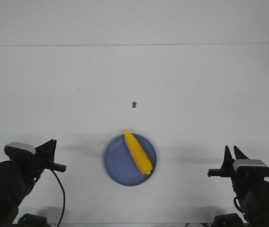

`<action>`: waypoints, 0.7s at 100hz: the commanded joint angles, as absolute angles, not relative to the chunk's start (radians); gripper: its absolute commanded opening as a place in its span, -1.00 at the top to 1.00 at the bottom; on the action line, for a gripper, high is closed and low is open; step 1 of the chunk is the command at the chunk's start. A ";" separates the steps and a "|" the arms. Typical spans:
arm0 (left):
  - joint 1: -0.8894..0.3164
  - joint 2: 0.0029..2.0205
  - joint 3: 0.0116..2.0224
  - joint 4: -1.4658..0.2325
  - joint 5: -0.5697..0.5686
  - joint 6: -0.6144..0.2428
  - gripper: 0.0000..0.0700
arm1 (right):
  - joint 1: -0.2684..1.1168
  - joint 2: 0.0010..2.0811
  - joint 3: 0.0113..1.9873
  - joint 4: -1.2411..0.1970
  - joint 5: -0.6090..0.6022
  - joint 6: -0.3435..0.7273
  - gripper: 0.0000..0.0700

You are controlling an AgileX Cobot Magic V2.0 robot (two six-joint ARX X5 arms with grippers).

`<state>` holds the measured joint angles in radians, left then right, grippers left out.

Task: Place corn on plate with both arms

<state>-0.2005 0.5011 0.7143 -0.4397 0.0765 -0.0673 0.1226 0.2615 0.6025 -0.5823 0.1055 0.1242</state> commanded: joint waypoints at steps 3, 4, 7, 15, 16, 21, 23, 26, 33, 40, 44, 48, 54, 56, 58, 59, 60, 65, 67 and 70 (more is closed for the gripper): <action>-0.202 0.505 0.721 -0.449 0.074 -0.072 0.98 | 0.123 0.262 0.607 -0.568 0.106 0.123 0.99; -0.202 0.505 0.721 -0.450 0.074 -0.072 0.98 | 0.123 0.262 0.607 -0.568 0.106 0.123 0.99; -0.202 0.505 0.721 -0.450 0.074 -0.072 0.98 | 0.123 0.262 0.607 -0.568 0.106 0.123 0.99; -0.202 0.501 0.722 -0.448 0.074 -0.072 0.98 | 0.123 0.262 0.608 -0.568 0.106 0.123 0.99; -0.202 0.501 0.722 -0.447 0.074 -0.072 0.98 | 0.123 0.262 0.608 -0.568 0.106 0.123 0.99; -0.202 0.501 0.722 -0.445 0.074 -0.072 0.98 | 0.123 0.262 0.608 -0.569 0.105 0.123 0.99; -0.202 0.500 0.722 -0.445 0.074 -0.072 0.98 | 0.123 0.262 0.608 -0.569 0.106 0.123 0.99; -0.202 0.500 0.722 -0.445 0.074 -0.072 0.98 | 0.123 0.262 0.608 -0.569 0.106 0.123 0.99; -0.202 0.499 0.722 -0.443 0.074 -0.072 0.98 | 0.123 0.262 0.608 -0.569 0.106 0.123 0.99; -0.202 0.497 0.722 -0.443 0.074 -0.072 0.97 | 0.123 0.262 0.608 -0.569 0.106 0.123 0.99; -0.202 0.495 0.722 -0.443 0.074 -0.072 0.97 | 0.123 0.262 0.608 -0.568 0.106 0.123 0.99; -0.202 0.494 0.722 -0.443 0.074 -0.072 0.97 | 0.123 0.262 0.608 -0.569 0.105 0.123 0.99; -0.202 0.488 0.722 -0.442 0.074 -0.072 0.97 | 0.123 0.262 0.608 -0.569 0.105 0.123 0.99; -0.202 0.488 0.722 -0.441 0.074 -0.072 0.97 | 0.123 0.262 0.608 -0.569 0.106 0.123 0.99; -0.202 0.488 0.722 -0.440 0.074 -0.072 0.97 | 0.123 0.262 0.608 -0.569 0.106 0.123 0.99; -0.202 0.488 0.722 -0.440 0.074 -0.072 0.97 | 0.123 0.262 0.608 -0.569 0.106 0.123 0.99; -0.202 0.487 0.722 -0.440 0.074 -0.072 0.97 | 0.123 0.262 0.608 -0.569 0.106 0.123 0.99; -0.202 0.483 0.722 -0.440 0.074 -0.072 0.97 | 0.123 0.262 0.608 -0.569 0.106 0.123 0.99; -0.202 0.482 0.722 -0.440 0.074 -0.072 0.97 | 0.123 0.262 0.608 -0.569 0.105 0.123 0.99; -0.202 0.482 0.722 -0.440 0.074 -0.072 0.97 | 0.123 0.262 0.608 -0.569 0.106 0.123 0.99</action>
<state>-0.2005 0.4820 0.7143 -0.4522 0.0769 -0.0692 0.1226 0.2615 0.6025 -0.5823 0.1055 0.1242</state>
